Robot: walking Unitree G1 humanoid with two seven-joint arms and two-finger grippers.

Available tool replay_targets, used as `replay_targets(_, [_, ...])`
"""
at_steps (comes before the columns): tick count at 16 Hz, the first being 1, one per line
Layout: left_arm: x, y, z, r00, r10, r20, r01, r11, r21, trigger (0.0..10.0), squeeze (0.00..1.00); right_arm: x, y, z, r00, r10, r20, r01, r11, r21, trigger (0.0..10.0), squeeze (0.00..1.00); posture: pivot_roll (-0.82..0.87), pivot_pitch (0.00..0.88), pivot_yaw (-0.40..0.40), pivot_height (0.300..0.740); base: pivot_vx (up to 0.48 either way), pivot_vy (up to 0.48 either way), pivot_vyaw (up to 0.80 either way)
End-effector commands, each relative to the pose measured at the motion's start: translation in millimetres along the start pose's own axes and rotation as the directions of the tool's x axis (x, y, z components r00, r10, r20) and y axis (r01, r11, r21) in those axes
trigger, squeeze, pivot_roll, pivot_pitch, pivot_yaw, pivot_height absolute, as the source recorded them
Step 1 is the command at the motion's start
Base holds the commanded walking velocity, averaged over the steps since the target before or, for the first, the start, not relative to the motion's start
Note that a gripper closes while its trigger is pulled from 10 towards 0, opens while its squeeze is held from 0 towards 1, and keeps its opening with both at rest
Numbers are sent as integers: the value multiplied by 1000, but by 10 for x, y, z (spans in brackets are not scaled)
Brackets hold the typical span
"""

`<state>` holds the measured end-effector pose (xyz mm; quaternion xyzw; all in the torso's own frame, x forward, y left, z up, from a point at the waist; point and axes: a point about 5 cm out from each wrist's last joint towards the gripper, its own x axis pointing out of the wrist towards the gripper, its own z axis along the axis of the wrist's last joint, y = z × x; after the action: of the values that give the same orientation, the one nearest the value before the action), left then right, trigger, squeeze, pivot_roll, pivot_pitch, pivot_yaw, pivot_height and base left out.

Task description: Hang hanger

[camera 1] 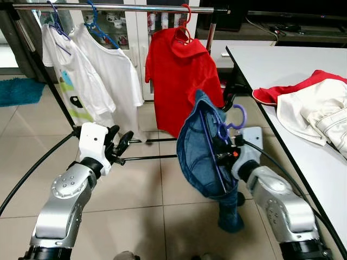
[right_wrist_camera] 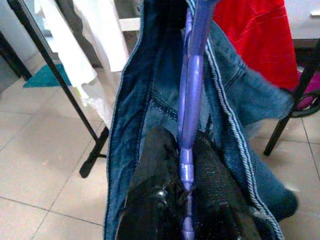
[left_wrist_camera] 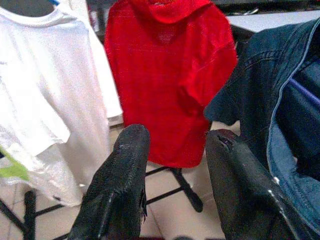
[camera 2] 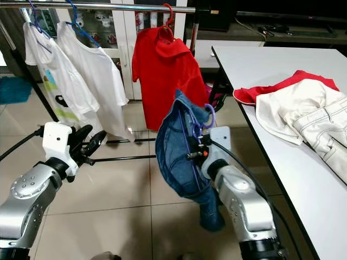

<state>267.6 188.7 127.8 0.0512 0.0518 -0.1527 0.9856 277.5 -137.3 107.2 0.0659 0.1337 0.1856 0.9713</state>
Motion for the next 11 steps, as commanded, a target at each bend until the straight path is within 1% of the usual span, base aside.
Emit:
replay_targets(1, [16, -44, 1, 1000, 0, -13, 0, 1000, 5, 10000, 0, 46, 16, 110, 999, 2, 41, -1, 999, -36, 10000, 0, -56, 48, -37, 740, 349, 0, 800])
replay_targets(3, [50, -104, 29, 1000, -16, -14, 17, 1000, 20, 10000, 0, 82, 34, 133, 999, 4, 38, -2, 999, -50, 10000, 0, -56, 48, -36, 740, 349, 0, 794])
replay_targets(5, [64, -125, 54, 1000, -29, -6, 29, 999, 33, 10000, 0, 97, 25, 148, 999, -10, 44, 12, 998, -55, 10000, 0, -54, 46, -35, 740, 349, 0, 794])
replay_targets(6, [56, -123, 49, 999, -44, -4, 44, 998, 51, 10000, 0, 89, -7, 149, 997, -40, 61, 42, 998, -46, 10000, 0, -58, 46, -30, 740, 349, 0, 0])
replay_targets(7, [56, -117, 55, 999, -44, 1, 44, 998, 40, 10000, 0, 72, -31, 142, 997, -53, 63, 57, 996, -66, 10000, 0, -58, 46, -30, 740, 364, 0, 0])
replay_targets(8, [59, -117, 66, 999, -44, 9, 43, 998, 36, 10000, 0, 59, -47, 139, 996, -62, 64, 66, 995, -69, 10000, 0, -58, 46, -30, 740, 368, 0, 0])
replay_targets(10, [102, -143, 71, 999, -37, 14, 37, 999, 19, 10000, 0, 13, -109, 178, 989, -101, 105, 108, 992, -60, 10000, 0, -66, 49, -14, 740, 375, 0, 0])
replay_targets(11, [113, -164, 57, 999, -43, 12, 43, 999, 10, 10000, 0, -13, -138, 167, 988, -112, 107, 121, 989, -82, 10000, 0, -69, 52, -6, 740, 379, 0, 0])
